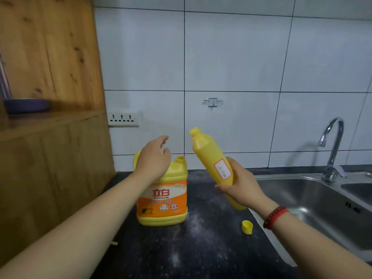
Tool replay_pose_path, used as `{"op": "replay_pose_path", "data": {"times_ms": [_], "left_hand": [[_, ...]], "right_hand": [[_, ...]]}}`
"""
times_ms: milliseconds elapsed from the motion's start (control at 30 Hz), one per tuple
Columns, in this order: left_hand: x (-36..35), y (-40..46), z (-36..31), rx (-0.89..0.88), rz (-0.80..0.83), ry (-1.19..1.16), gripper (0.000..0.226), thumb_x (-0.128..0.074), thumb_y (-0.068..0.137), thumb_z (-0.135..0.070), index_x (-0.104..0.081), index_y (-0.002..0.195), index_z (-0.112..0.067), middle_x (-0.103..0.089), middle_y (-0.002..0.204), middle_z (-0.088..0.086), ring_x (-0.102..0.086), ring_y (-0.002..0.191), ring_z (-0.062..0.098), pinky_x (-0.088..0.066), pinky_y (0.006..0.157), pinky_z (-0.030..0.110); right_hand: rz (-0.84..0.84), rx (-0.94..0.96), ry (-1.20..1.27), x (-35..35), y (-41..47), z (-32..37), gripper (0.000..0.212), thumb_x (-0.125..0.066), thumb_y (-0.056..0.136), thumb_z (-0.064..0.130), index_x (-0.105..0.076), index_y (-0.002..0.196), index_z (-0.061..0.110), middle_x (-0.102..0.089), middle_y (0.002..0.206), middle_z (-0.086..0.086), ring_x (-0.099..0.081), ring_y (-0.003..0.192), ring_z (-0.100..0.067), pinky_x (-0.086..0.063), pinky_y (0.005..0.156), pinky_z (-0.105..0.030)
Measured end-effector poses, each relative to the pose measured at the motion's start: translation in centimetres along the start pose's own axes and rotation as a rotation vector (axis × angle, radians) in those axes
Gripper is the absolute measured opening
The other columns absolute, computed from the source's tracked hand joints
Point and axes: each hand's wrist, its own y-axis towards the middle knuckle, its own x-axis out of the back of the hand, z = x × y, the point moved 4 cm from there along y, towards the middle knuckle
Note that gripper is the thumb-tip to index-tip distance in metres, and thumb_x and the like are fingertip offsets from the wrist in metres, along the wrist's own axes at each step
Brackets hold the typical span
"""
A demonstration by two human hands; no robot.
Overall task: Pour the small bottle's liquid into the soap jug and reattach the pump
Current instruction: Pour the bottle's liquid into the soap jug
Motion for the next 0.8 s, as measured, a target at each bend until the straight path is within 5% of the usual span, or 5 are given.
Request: {"op": "replay_pose_path", "data": {"times_ms": [133,267,800], "left_hand": [[1.2,0.0,2.2,-0.049,0.079,0.245,0.052,-0.04,0.086,-0.003,-0.038,0.136,-0.017,-0.035,0.146,0.006,-0.031,0.134,0.023,-0.026,0.108,0.034],[1.2,-0.6,3.3,-0.025,0.145,0.307,0.063,-0.039,0.084,0.002,-0.028,0.141,-0.023,-0.022,0.152,0.005,-0.017,0.14,0.021,-0.019,0.113,0.035],[0.8,-0.5,5.0,-0.024,0.126,0.427,0.072,-0.048,0.082,-0.002,-0.019,0.143,-0.025,-0.018,0.154,0.005,-0.012,0.142,0.023,-0.021,0.112,0.041]], "right_hand": [[0.052,0.055,-0.108,0.5,0.7,1.1,0.065,-0.072,0.066,0.017,-0.045,0.123,0.031,-0.064,0.103,0.005,-0.059,0.09,-0.017,-0.041,0.067,-0.023],[0.081,0.085,-0.252,1.0,1.7,2.1,0.057,-0.066,0.068,0.018,-0.042,0.117,0.034,-0.068,0.098,-0.002,-0.063,0.086,-0.029,-0.047,0.065,-0.032],[0.195,0.066,-0.561,2.1,3.6,0.8,0.058,-0.064,0.07,0.019,-0.039,0.121,0.033,-0.065,0.1,-0.001,-0.052,0.078,-0.02,-0.034,0.055,-0.025]]}}
